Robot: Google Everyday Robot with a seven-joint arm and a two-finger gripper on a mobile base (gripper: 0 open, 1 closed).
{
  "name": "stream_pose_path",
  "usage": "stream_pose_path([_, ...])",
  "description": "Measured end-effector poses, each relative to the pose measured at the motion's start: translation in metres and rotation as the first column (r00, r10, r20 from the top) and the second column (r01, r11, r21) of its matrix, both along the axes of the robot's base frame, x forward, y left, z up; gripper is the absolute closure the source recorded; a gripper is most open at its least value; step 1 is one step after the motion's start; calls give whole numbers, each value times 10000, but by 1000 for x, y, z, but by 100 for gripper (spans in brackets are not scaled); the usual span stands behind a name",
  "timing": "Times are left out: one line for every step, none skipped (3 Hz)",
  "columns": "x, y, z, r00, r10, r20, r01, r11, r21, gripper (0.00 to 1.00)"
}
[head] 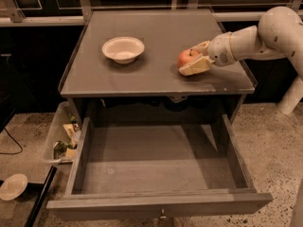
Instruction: Pick apple from top drawer and place on counter
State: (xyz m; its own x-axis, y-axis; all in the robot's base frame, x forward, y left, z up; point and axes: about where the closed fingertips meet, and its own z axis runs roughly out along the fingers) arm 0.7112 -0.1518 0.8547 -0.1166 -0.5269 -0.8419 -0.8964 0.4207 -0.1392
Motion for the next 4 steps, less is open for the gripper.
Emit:
stream_pose_path([0, 0, 0, 10000, 5, -2, -5, 10000, 0, 13])
stream_pose_path([0, 0, 0, 10000, 12, -4, -12, 10000, -2, 0])
stream_pose_path([-11, 2, 11, 9997, 236, 55, -235, 9996, -164, 0])
stream_pose_path([-27, -5, 27, 9993, 338, 146, -334, 9992, -220, 0])
